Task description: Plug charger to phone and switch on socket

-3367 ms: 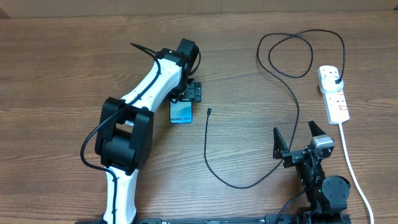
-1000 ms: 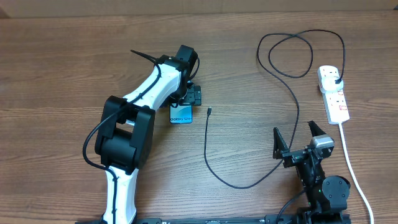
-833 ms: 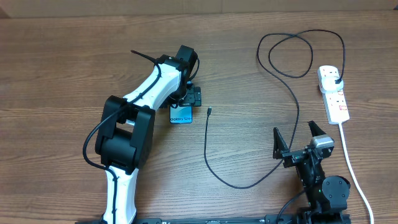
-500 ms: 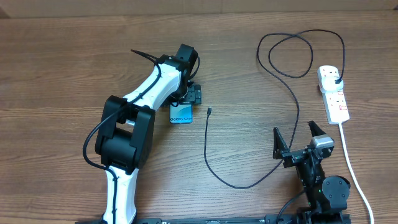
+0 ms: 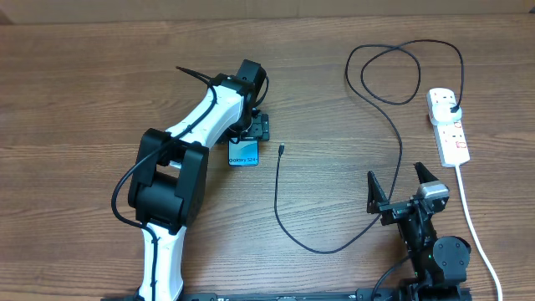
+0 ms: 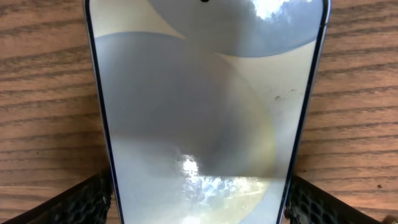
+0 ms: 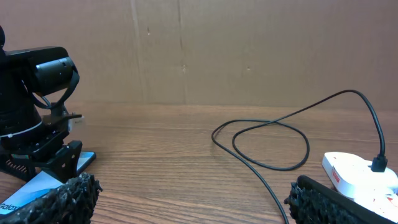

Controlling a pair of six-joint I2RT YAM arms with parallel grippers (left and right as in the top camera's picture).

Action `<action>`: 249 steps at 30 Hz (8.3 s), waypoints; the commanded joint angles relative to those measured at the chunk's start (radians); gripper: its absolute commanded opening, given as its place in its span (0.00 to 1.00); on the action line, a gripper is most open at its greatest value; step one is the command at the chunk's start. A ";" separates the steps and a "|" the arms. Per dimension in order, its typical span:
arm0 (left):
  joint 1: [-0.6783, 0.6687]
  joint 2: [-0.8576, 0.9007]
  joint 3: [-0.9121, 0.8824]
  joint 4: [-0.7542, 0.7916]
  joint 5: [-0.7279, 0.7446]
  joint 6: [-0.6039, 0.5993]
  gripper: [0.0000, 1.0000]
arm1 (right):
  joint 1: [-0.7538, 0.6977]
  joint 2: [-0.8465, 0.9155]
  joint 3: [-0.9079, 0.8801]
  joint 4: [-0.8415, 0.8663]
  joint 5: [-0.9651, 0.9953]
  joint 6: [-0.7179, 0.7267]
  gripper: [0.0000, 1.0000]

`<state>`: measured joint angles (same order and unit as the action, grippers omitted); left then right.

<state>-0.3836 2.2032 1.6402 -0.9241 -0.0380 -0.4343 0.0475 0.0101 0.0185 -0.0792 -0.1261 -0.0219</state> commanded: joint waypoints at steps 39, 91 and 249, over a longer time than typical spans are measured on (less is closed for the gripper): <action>0.075 -0.006 0.190 -0.204 0.569 0.012 0.71 | 0.002 -0.007 -0.010 0.005 0.002 0.002 1.00; 0.344 -0.006 0.190 -0.280 1.549 -0.288 0.70 | 0.002 -0.007 -0.010 0.005 0.002 0.002 1.00; 0.344 -0.006 0.190 -0.284 1.609 -0.290 0.71 | 0.774 1.803 1.876 -0.940 0.504 0.520 0.68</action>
<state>-0.0330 2.2044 1.8034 -1.2057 1.4948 -0.7082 0.8143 1.8133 1.8805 -1.0191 0.3523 0.4976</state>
